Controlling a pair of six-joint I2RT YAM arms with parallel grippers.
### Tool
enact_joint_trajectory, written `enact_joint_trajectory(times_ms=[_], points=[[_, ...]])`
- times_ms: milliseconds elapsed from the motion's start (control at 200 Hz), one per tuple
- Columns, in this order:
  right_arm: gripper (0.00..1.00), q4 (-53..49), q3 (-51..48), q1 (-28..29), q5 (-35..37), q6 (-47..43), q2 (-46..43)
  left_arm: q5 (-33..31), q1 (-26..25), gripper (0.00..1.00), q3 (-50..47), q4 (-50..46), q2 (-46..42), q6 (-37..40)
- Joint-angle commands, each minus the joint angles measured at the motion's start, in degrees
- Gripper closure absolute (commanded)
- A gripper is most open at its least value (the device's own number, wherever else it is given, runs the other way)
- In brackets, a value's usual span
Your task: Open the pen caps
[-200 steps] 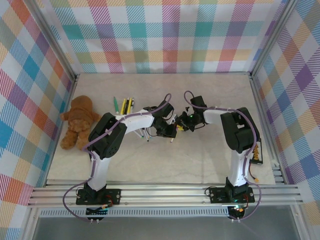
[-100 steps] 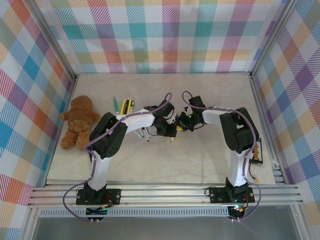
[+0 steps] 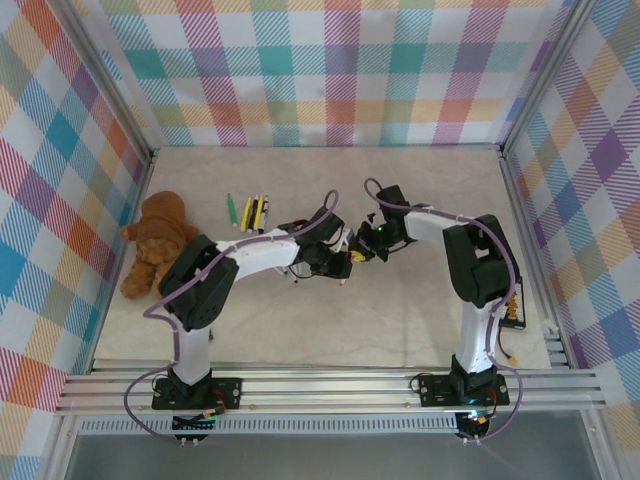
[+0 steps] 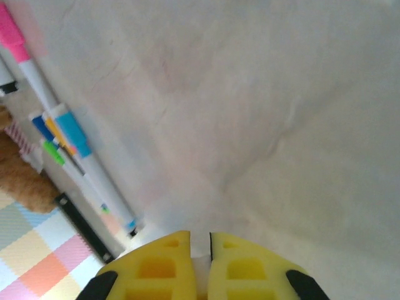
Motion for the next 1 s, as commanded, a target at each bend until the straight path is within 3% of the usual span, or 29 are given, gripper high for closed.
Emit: enact_joint_trajectory(times_ms=[0,140,420,505,550,655,795,905,995], points=[[1.0,4.19,7.18,-6.15,7.59,-0.47,-1.43,6.87,-6.05,1.0,-6.2,-9.54,-8.33,-0.23],[1.0,4.45,9.76,-7.12,7.13,0.85,0.25,7.69,-7.15,1.0,-8.42,-9.85,-14.06,-0.73],[1.0,0.96,18.45,-9.54,8.33,1.14,2.23,7.05,-14.1,1.0,-10.49,-13.59,-26.46,-4.52],[1.0,-0.58,21.38,-9.47,8.17,0.68,2.8,5.36,-14.13,1.0,-13.06,-13.49,-30.23,-5.95],[1.0,-0.38,21.91,-9.21,7.31,0.92,2.77,1.5,-13.53,1.0,-12.56,-15.6,-30.7,-5.55],[1.0,-0.17,21.17,-8.26,7.62,0.84,1.77,-3.2,-8.67,1.0,-10.37,-18.47,-30.26,-4.27],[1.0,0.9,17.11,-7.68,7.31,0.8,-1.13,-7.21,-4.3,0.7,-6.23,-16.48,-28.26,-1.79],[1.0,1.98,12.29,-6.46,7.5,0.26,-4.67,-6.3,-2.74,0.59,-3.64,-12.39,-25.6,-0.88],[1.0,2.97,8.47,-5.16,7.26,0.24,-7.26,-4.75,-2.15,0.56,-1.12,-10.78,-21.49,-0.42]])
